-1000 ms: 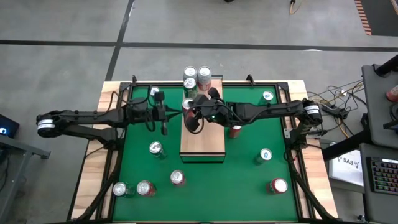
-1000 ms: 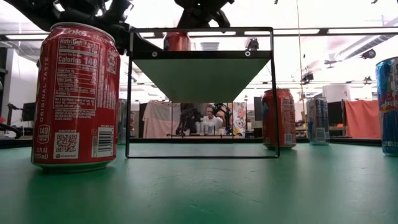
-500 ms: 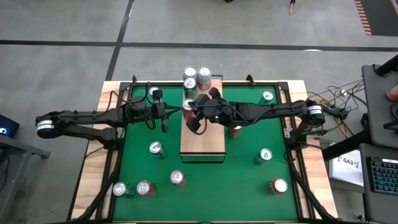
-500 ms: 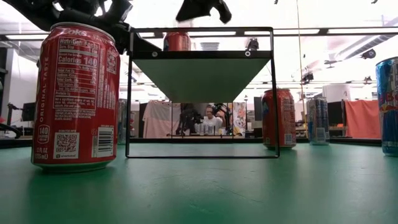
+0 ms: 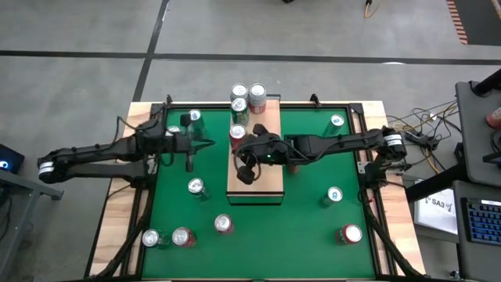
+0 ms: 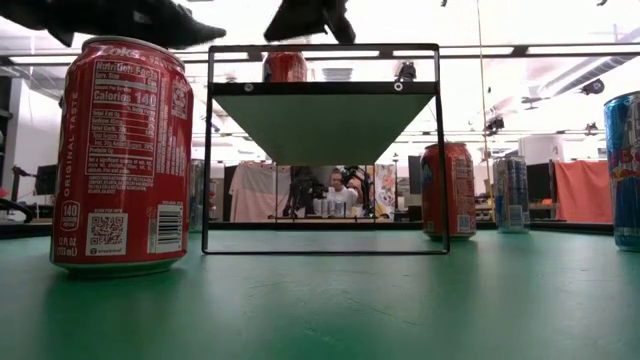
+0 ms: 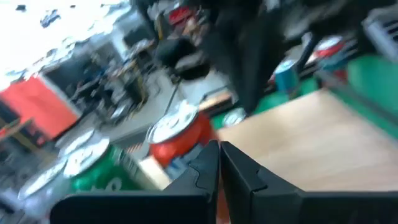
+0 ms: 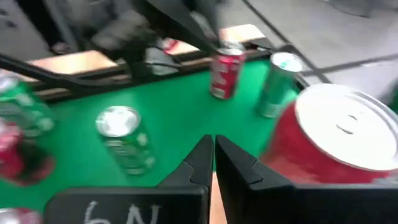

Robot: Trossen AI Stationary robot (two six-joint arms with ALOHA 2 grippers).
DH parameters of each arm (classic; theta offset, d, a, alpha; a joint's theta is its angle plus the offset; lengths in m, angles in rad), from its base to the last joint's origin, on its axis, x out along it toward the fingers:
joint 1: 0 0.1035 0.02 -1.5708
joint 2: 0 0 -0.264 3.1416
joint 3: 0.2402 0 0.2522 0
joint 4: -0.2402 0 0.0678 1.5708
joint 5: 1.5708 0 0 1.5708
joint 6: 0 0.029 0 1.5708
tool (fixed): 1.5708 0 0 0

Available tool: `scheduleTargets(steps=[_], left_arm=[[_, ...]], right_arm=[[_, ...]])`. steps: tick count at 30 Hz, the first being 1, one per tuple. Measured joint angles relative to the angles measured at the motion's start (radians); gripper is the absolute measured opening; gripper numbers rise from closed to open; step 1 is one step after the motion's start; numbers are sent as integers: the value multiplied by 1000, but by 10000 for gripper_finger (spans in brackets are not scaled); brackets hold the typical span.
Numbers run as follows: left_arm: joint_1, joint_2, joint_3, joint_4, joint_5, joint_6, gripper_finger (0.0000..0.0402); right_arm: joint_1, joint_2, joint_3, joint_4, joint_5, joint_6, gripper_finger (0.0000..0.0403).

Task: Place canned beverage on shelf
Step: Put the orange can on the shelf

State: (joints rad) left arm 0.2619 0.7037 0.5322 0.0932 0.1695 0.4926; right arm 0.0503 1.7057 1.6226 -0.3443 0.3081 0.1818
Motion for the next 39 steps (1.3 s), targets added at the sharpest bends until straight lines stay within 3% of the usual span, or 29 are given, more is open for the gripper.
scheduleTargets(steps=[10,29,32,39], left_arm=[[0,-96,-4,-58,16,-3,0],[0,-78,-4,-58,16,4,0],[0,-73,-4,-59,16,4,0],[0,-52,-4,-71,16,13,0]], right_arm=[[-56,9,0,-3,33,-12,9],[-109,11,0,5,25,-68,9],[-90,6,21,-40,24,-41,9],[-75,2,93,-323,39,122,9]])
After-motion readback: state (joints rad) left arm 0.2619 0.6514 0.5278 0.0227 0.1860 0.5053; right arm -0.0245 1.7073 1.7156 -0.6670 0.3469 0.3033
